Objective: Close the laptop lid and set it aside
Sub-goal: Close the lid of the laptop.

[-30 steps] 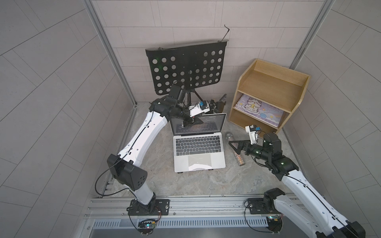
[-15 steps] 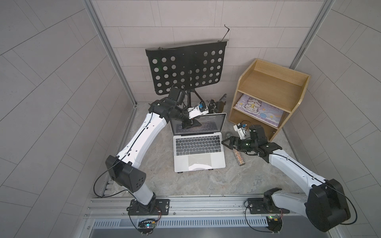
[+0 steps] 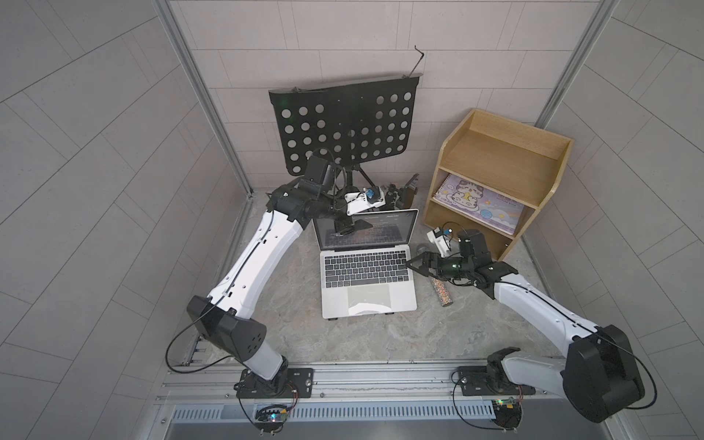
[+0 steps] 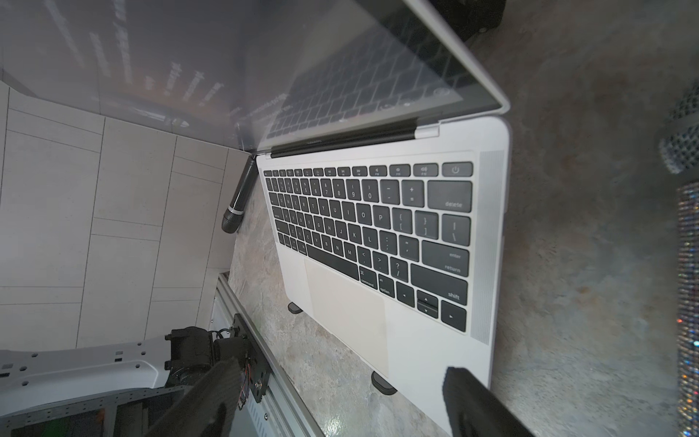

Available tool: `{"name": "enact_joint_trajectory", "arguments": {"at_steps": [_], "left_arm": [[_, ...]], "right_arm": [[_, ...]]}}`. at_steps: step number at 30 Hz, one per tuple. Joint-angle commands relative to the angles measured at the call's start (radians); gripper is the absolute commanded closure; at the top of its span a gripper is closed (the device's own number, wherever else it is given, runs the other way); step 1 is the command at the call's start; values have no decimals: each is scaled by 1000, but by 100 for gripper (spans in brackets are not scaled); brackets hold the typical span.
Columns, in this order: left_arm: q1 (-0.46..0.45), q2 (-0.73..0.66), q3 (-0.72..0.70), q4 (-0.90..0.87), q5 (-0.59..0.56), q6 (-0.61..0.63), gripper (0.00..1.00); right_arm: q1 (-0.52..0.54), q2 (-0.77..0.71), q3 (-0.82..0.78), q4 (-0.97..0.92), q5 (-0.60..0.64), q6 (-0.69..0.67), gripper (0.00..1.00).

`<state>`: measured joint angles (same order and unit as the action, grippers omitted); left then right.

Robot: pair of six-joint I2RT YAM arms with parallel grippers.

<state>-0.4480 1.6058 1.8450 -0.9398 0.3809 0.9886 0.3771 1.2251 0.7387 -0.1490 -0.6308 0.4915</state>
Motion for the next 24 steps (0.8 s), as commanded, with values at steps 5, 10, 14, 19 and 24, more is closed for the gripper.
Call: {"name": "enact_joint_trajectory", "arguments": {"at_steps": [5, 10, 14, 19, 24], "left_arm": [[-37, 59, 14, -2, -40, 30, 30], [-41, 50, -10, -13, -41, 30, 30], [-40, 39, -26, -19, -40, 29, 31], [-41, 40, -39, -18, -52, 36, 31], [-45, 55, -44, -19, -73, 33, 34]], "right_arm": [[7, 12, -25, 6, -7, 25, 13], [5, 63, -14, 14, -10, 69, 13], [1, 127, -1, 52, -65, 96, 13], [-11, 192, 8, 86, -86, 95, 13], [-20, 234, 17, 103, -108, 93, 14]]}}
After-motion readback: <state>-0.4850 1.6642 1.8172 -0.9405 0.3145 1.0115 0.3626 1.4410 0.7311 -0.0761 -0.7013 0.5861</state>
